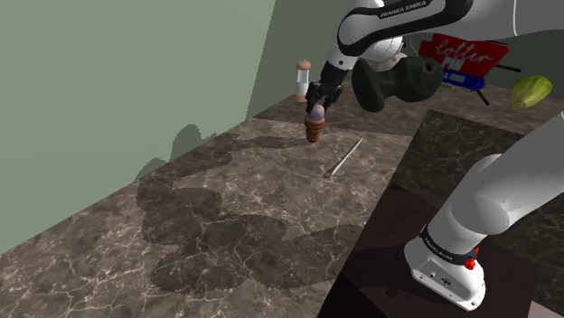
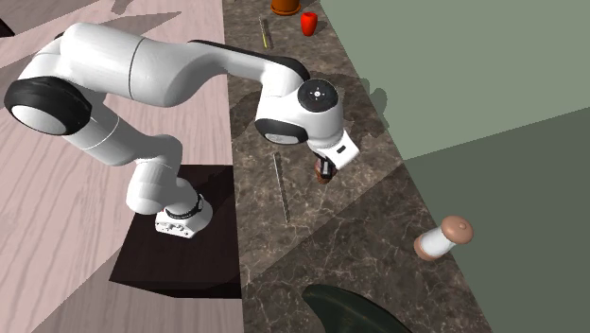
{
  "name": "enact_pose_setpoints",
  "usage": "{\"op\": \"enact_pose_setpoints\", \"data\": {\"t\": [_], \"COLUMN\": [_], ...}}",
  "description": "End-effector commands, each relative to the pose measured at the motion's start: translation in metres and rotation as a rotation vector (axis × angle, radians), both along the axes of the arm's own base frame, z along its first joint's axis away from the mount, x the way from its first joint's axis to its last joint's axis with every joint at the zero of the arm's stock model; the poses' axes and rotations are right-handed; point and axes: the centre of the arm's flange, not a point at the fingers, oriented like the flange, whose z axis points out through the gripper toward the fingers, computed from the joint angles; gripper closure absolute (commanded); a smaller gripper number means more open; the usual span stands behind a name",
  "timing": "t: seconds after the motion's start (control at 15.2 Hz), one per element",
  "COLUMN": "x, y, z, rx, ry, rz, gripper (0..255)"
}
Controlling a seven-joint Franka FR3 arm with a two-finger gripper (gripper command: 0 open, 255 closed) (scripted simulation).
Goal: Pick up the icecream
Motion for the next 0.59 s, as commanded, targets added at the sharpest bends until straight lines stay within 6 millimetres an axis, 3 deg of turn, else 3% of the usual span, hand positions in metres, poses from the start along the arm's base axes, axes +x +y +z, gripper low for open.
{"op": "enact_pose_setpoints", "data": {"t": [0.0,0.2,0.53], "x": [0.0,0.001,0.001], "y": [0.0,0.001,0.001], "z": [-0.001,-0.001,0.025], "rx": [0.0,0.0,0.0], "ry": [0.003,0.003,0.003], "rz": [0.0,0.0,0.0], "gripper": [255,255,255]}}
